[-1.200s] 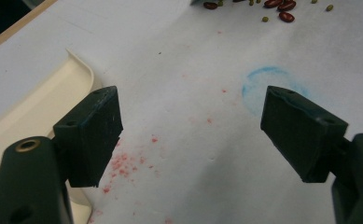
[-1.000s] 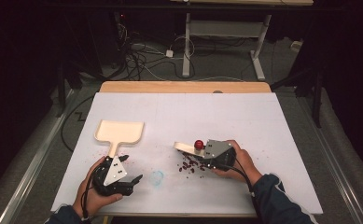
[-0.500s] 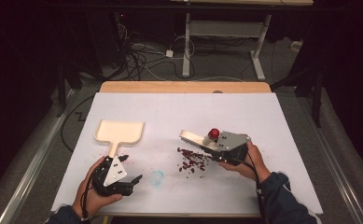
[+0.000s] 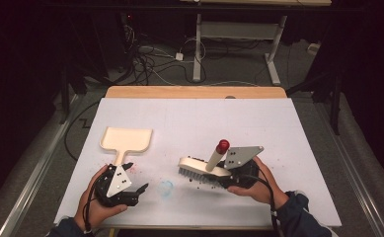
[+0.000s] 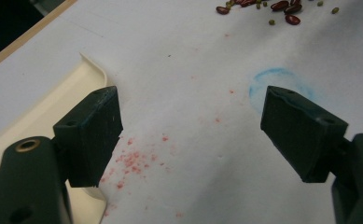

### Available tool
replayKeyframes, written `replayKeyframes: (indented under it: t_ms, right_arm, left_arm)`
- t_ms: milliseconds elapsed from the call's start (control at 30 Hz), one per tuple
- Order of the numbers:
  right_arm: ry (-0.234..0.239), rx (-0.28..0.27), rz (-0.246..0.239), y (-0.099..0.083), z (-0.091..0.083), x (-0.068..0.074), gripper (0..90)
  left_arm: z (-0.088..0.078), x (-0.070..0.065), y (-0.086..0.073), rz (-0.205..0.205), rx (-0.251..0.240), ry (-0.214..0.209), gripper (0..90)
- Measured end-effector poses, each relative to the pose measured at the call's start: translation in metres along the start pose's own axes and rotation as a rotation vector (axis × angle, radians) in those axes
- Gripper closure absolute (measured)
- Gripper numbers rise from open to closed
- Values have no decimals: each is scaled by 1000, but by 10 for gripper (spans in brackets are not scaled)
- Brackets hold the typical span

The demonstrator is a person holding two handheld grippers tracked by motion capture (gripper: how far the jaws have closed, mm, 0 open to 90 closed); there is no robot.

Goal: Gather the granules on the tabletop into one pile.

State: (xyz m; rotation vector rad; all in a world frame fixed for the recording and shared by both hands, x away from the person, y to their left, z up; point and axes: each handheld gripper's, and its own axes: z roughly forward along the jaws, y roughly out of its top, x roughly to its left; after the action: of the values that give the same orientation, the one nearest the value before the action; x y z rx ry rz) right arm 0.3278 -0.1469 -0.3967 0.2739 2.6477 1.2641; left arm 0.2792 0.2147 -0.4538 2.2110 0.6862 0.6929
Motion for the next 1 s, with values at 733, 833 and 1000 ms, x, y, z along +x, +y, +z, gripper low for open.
replayKeyframes:
  t_ms: [733,833,1000]
  right_arm:
    - [12,117,112,-12,31,-25,671]
    - [-12,112,119,-12,29,-30,672]
    - [-68,85,123,-10,15,-33,672]
  left_arm:
    - [1,2,0,-21,-15,-25,198]
    - [2,2,0,-21,-11,-32,198]
    - [3,1,0,-22,-9,-36,198]
